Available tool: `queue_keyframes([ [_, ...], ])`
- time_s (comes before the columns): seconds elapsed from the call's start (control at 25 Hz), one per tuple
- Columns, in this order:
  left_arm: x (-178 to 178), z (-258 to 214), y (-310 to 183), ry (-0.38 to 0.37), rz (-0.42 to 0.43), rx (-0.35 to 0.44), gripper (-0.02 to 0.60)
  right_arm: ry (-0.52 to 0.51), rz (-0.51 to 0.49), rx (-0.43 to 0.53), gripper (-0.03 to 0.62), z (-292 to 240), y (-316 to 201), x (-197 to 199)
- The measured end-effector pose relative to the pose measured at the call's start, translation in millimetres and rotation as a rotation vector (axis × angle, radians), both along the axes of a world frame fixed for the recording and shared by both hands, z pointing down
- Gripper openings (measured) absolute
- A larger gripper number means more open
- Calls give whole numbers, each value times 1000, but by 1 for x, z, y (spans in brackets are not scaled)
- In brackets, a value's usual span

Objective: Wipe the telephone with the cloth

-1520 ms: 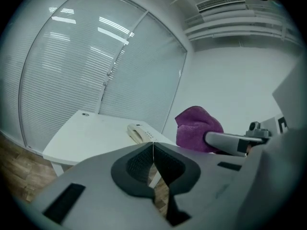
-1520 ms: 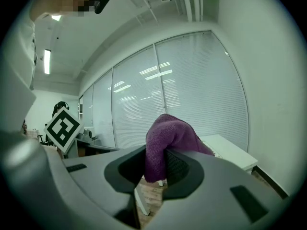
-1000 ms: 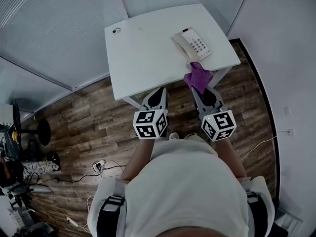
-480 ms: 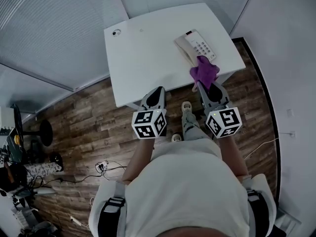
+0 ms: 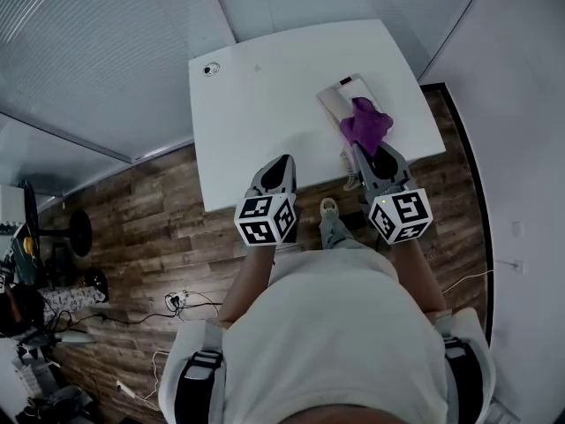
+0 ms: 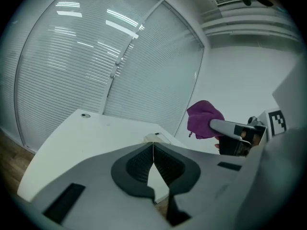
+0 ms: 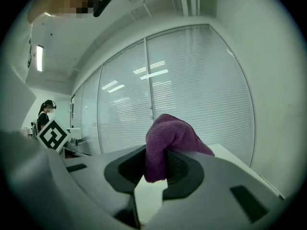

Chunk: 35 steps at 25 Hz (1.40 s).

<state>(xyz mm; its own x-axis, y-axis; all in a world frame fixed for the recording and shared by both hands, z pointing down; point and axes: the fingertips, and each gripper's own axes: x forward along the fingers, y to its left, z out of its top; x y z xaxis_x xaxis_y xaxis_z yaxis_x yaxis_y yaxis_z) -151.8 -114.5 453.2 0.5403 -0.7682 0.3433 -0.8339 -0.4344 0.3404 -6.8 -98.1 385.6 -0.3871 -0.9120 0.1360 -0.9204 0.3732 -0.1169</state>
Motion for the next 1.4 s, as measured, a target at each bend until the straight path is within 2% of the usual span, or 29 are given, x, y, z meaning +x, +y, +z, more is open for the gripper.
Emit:
queue_keyframes([
  [0.84, 25, 3, -89, -22, -119, -15, 21, 58, -159, -44, 89, 19, -138, 18],
  [1.16, 32, 14, -107, -23, -148, -29, 21, 141, -259, -117, 89, 57, -173, 4],
  [1.4, 32, 21, -117, -25, -181, -43, 21, 180, -299, -166, 89, 80, -193, -2],
])
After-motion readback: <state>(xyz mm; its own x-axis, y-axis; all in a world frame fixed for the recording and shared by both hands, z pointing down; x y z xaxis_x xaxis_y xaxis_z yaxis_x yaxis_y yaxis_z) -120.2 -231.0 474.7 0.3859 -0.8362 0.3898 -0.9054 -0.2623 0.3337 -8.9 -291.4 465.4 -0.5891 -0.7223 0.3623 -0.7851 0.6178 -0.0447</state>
